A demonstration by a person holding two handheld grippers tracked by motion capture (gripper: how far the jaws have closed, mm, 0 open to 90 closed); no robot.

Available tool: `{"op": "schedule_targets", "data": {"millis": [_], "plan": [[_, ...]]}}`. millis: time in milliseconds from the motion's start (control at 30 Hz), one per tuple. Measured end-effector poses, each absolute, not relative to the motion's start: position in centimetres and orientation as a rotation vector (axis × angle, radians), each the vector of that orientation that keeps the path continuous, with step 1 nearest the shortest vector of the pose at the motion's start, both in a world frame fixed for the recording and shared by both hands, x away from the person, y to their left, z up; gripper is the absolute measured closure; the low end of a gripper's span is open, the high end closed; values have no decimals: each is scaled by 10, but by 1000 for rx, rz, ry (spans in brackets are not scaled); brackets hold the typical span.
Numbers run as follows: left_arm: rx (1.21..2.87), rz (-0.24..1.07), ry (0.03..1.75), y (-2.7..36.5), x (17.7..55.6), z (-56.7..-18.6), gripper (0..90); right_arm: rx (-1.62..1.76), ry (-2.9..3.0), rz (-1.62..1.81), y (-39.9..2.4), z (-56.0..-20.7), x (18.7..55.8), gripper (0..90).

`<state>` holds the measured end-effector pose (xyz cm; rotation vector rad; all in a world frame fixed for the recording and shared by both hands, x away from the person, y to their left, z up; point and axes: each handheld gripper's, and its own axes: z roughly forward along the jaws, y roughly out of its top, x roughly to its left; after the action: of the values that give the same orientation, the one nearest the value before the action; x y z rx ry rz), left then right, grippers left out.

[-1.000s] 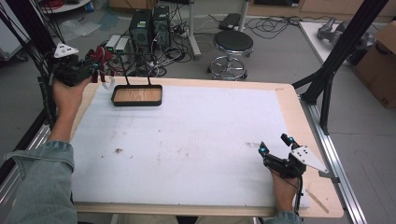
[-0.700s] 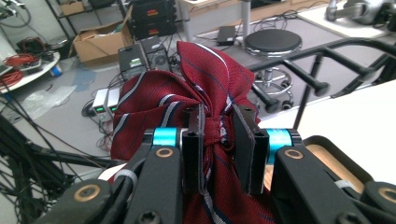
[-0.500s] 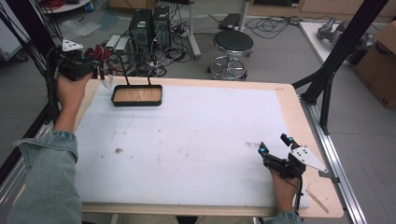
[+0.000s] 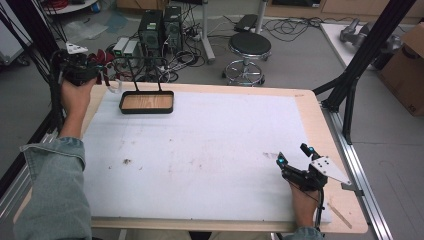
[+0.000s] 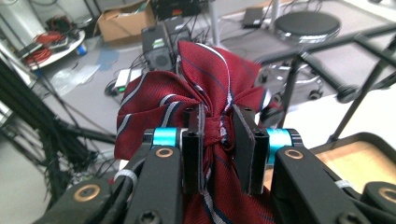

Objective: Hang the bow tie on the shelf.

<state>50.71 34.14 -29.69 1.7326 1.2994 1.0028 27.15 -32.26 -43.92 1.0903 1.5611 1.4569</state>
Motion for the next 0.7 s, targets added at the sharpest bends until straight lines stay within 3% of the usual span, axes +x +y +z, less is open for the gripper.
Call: {"op": "schedule_targets", "data": {"millis": [700], "plan": [[1778,960,1312,334,515,-309,732,1089,1564,1459,-322,-439,272,111]]}}
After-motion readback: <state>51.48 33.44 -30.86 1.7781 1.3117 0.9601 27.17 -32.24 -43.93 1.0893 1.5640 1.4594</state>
